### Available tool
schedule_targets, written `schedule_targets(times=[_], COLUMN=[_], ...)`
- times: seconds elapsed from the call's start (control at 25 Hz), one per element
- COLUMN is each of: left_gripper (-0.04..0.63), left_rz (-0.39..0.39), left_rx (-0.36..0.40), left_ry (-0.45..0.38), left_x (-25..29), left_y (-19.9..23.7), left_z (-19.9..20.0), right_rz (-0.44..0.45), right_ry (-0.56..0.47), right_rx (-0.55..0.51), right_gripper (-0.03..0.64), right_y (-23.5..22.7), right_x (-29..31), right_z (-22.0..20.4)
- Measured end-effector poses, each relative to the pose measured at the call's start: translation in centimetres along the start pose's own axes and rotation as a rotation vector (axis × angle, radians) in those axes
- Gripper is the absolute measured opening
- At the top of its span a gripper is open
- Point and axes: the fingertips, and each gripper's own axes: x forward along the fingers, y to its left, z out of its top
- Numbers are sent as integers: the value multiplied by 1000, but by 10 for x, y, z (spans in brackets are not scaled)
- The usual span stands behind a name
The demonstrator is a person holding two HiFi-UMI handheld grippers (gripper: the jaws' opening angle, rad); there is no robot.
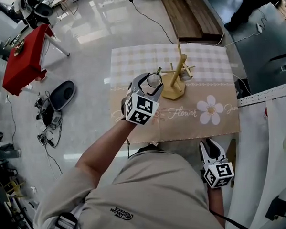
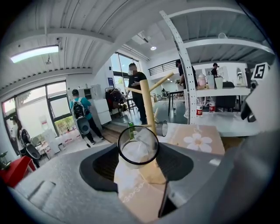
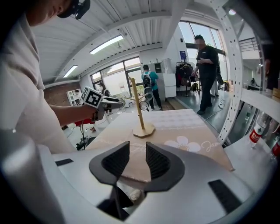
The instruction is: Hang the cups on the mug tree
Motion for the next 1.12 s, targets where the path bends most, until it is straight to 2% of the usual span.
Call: schedule_targets(times=[0.16,0.4,0.84,1.12], left_gripper=[272,272,272,272], left_rz=[5,21,53,63], left_rx=[31,121,132,101], left_ry=[5,17,59,98], left_x=[6,17,43,55], left_y=[-6,-20,-32,-37], left_z=[1,1,-8,-16], right_rz=[-12,-24,-45,-53], right_ry=[4,-3,6,1], right_rx=[12,18,35,39], right_gripper=[126,126,126,124], right_y=[-2,-5,-16,-26], right_x=[-5,-11,-29,-47], right_z=[-3,-6,-13,-21])
